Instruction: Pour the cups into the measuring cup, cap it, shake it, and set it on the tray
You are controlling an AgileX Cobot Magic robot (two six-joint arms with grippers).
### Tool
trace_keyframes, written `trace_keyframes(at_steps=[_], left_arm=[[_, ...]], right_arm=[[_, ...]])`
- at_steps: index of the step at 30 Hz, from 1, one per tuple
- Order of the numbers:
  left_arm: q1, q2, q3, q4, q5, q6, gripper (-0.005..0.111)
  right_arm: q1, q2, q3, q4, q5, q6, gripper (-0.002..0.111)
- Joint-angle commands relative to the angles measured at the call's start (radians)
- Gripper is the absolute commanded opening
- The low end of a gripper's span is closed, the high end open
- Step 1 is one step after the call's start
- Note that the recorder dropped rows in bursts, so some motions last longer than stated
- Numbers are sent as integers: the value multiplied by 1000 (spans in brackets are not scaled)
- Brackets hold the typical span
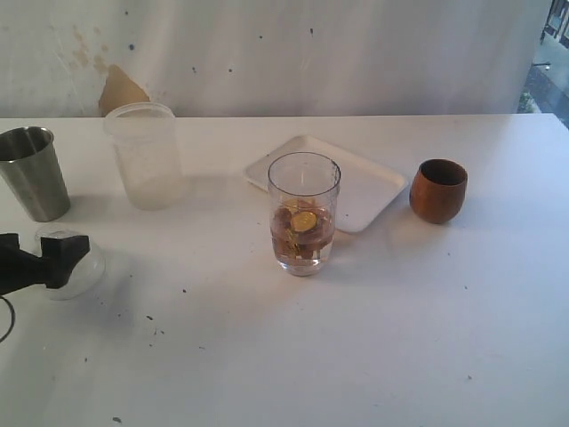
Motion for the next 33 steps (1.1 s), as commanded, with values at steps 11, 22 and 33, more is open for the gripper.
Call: trace_keyframes(at_steps=[11,22,33], left_arm=[[-6,31,-76,346,79,-166,0],[-157,-380,-172,550,324,-551,0],[-498,-419,-486,720,518,-899,0]], right_arm=[[2,-5,1,3,-9,0,1],[2,-5,1,3,-9,0,1],[2,-5,1,3,-9,0,1]])
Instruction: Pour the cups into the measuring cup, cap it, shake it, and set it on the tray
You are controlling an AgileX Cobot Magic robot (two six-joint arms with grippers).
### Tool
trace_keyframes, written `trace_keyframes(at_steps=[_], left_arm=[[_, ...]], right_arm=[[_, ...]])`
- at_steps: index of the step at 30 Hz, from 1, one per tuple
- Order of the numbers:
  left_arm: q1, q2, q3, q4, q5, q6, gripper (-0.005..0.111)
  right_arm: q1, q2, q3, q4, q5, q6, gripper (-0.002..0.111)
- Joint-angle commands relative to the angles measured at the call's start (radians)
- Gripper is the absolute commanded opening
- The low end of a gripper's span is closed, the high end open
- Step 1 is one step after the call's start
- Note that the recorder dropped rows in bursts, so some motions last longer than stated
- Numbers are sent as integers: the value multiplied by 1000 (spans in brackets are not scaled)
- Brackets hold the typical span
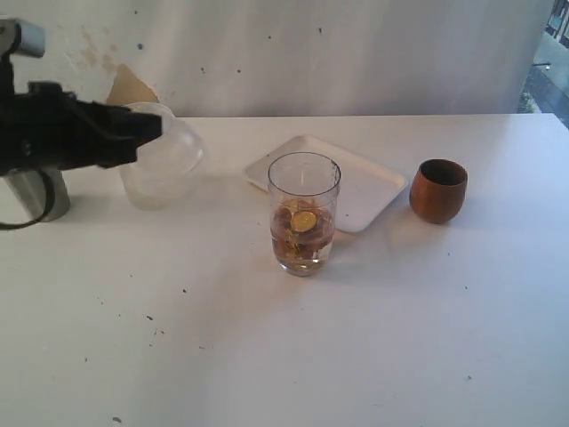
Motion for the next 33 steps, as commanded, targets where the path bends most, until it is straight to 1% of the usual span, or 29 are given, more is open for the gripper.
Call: trace_keyframes(at_steps=[1,7,13,16,25,33], left_arm=[[-148,-8,-140,93,139,-115,0],[-266,61,-242,103,167,-161,0],[-349,188,-320,103,216,-186,0],[-374,229,-347,121,257,-186,0],[-376,279,-354,121,247,-186,0],[-376,320,-354,121,247,-133,0]], right_arm=[[2,-5,1,3,-9,0,1],[2,-5,1,3,-9,0,1],[2,-5,1,3,-9,0,1],[2,-5,1,3,-9,0,1],[2,-5,1,3,-9,0,1],[2,-5,1,3,-9,0,1]])
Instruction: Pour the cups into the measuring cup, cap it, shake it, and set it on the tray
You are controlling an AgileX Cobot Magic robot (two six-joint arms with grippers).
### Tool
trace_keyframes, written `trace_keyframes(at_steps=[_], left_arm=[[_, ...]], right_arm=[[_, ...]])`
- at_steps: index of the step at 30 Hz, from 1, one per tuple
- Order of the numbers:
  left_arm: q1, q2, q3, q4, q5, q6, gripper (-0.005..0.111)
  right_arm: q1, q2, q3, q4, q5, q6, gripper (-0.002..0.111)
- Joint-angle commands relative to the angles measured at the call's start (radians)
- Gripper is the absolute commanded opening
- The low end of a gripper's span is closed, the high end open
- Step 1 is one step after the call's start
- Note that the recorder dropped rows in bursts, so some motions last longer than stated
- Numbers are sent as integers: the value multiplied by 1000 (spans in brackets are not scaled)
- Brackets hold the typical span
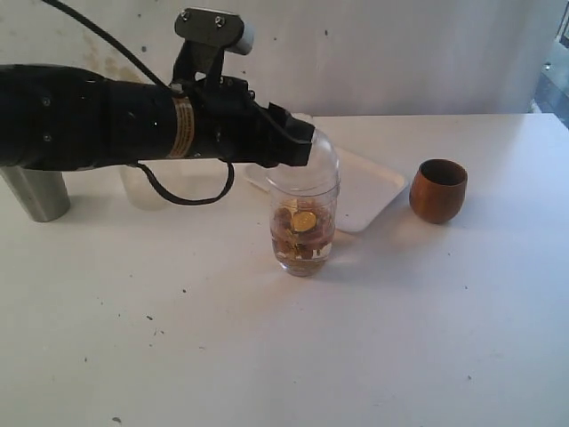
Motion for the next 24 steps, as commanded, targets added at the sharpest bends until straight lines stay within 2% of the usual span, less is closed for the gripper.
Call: trace_keyframes(at_steps=[1,7,13,24], left_arm=[[-5,15,-5,7,5,33,0],[-5,17,-14,7,12,83,0],[-5,17,-54,7,10,83,0],[-3,48,-53,7,5,59,0]], right_arm=[[2,-5,1,3,-9,0,1],[2,-5,1,3,-9,0,1],[2,-5,1,3,-9,0,1],[2,-5,1,3,-9,0,1]])
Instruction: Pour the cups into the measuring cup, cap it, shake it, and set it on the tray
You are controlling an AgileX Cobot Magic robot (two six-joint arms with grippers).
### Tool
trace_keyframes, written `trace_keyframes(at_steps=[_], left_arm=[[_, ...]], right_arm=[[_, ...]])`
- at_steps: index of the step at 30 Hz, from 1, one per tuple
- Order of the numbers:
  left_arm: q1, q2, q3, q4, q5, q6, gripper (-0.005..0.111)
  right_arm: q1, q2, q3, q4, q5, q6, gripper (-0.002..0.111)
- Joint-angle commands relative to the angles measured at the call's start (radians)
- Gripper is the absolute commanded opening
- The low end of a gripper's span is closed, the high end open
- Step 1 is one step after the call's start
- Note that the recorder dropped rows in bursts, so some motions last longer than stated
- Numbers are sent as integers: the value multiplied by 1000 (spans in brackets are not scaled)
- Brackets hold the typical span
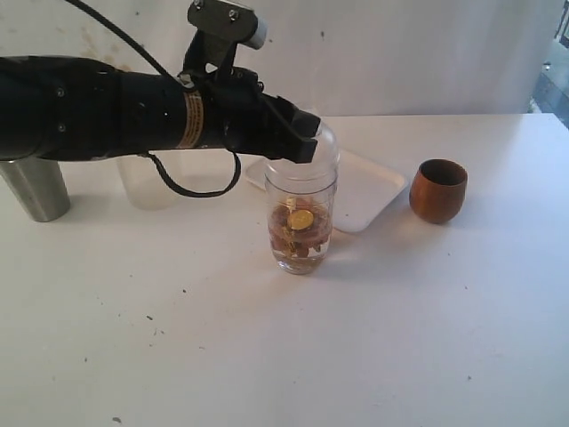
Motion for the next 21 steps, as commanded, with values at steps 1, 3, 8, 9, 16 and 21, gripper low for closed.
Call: trace_keyframes(at_steps=[1,3,8,9,16,21], left_arm=[[-2,21,-4,6,1,-33,0],[-2,29,-4,6,-7,-33,0],[-2,28,-4,6,-17,-33,0],[-2,28,-4,6,-17,-33,2],[-2,28,-4,6,-17,-33,38],[-2,28,-4,6,-17,-33,58]], right_arm=[[2,-5,1,3,-9,0,1],[2,-5,1,3,-9,0,1],[2,-5,1,3,-9,0,1],[2,-5,1,3,-9,0,1],[2,-5,1,3,-9,0,1],[2,-5,1,3,-9,0,1]])
